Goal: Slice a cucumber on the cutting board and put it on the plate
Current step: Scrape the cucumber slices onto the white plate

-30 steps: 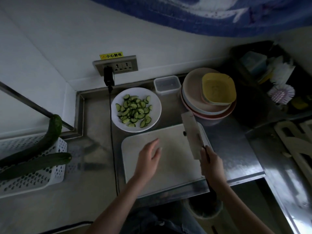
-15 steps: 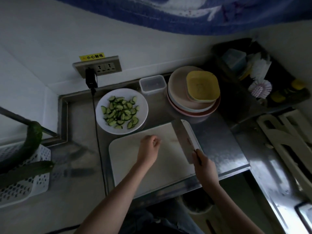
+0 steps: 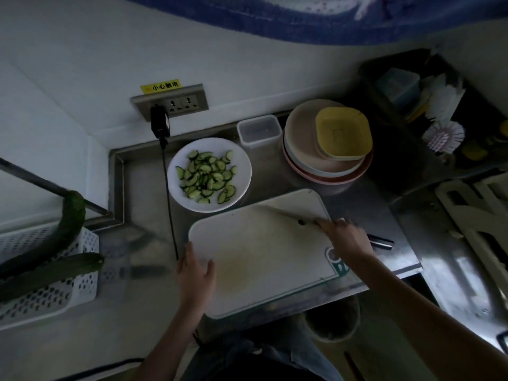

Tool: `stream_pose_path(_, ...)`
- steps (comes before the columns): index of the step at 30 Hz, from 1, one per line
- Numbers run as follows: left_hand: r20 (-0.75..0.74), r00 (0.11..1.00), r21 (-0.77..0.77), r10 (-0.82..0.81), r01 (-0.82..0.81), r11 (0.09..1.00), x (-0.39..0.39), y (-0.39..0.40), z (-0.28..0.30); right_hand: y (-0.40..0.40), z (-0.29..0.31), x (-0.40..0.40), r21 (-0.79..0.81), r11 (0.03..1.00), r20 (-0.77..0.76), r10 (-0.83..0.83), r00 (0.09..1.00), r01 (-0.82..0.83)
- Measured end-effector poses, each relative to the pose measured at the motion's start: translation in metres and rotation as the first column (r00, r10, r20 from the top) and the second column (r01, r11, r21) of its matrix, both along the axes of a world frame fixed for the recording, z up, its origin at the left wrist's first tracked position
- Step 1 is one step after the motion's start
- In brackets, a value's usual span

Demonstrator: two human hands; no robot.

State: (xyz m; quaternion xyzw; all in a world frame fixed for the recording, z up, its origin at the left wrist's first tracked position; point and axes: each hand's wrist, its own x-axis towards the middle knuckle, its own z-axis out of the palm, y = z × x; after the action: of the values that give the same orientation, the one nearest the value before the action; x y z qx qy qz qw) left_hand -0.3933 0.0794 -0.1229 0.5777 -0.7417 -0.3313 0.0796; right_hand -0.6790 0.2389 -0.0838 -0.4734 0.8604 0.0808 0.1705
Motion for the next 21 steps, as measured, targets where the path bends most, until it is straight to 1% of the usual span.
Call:
stream_pose_path(3,-0.048,0.998,0.015,-0.035,0.036,0.999,0.006,-0.008,-0.001,0.03,0.001,0.004,-0.048,0.996,0.028,0.079,0.996,-0.078)
stream_pose_path(5,-0.077,0.993,0.028,-0.086,0.088,0.996,0.005,-0.008,-0.005,0.039,0.002,0.004,-0.124,0.983,-0.058,0.126,0.99,-0.132)
stream_pose_path(6,-0.092,0.989,0.044,-0.119,0.123,0.991,0.004,-0.007,-0.008,0.039,0.004,0.004,-0.188,0.972,-0.101,0.126,0.987,-0.143)
stream_pose_path(7,-0.095,0.984,0.062,-0.151,0.157,0.986,0.0,-0.007,-0.01,0.036,0.008,0.01,-0.262,0.959,-0.098,0.086,0.991,-0.109)
stream_pose_path(8,-0.082,0.979,0.077,-0.186,0.192,0.978,-0.004,-0.006,-0.011,0.03,0.017,0.022,-0.319,0.948,-0.025,0.012,1.0,-0.019)
stream_pose_path(9,-0.063,0.974,0.087,-0.219,0.224,0.971,-0.009,-0.005,-0.009,0.023,0.023,0.038,-0.361,0.927,0.084,-0.075,0.994,0.1)
stream_pose_path(10,-0.044,0.968,0.085,-0.249,0.252,0.964,-0.014,-0.004,-0.008,0.018,0.026,0.058,-0.373,0.9,0.219,-0.149,0.964,0.224)
stream_pose_path(12,0.002,0.946,0.041,-0.324,0.324,0.945,-0.018,-0.001,-0.005,0.011,0.022,0.105,-0.327,0.834,0.51,-0.24,0.826,0.444)
stream_pose_path(13,0.041,0.924,0.004,-0.379,0.379,0.925,-0.017,0.002,-0.005,0.01,0.017,0.126,-0.328,0.792,0.599,-0.248,0.762,0.515)
stream_pose_path(14,0.087,0.898,-0.034,-0.432,0.436,0.899,-0.012,0.002,-0.006,0.01,0.01,0.142,-0.327,0.761,0.65,-0.25,0.717,0.561)
stream_pose_path(15,0.137,0.865,-0.078,-0.482,0.494,0.866,-0.007,0.002,-0.008,0.01,0.003,0.154,-0.3,0.757,0.679,-0.259,0.687,0.581)
stream_pose_path(16,0.176,0.832,-0.116,-0.526,0.548,0.829,-0.002,0.0,-0.012,0.009,-0.005,0.161,-0.264,0.773,0.695,-0.262,0.67,0.577)
stream_pose_path(18,0.241,0.785,-0.138,-0.571,0.61,0.78,0.006,-0.002,-0.021,0.012,-0.015,0.168,-0.209,0.814,0.701,-0.261,0.663,0.541)
stream_pose_path(19,0.269,0.774,-0.139,-0.573,0.62,0.772,0.007,-0.003,-0.021,0.015,-0.018,0.167,-0.192,0.821,0.693,-0.274,0.666,0.537)
stream_pose_path(20,0.288,0.762,-0.13,-0.579,0.631,0.765,0.008,-0.003,-0.021,0.018,-0.02,0.164,-0.19,0.81,0.677,-0.301,0.672,0.555)
stream_pose_path(21,0.303,0.749,-0.126,-0.59,0.645,0.754,0.008,-0.002,-0.02,0.024,-0.022,0.158,-0.198,0.776,0.657,-0.348,0.668,0.599)
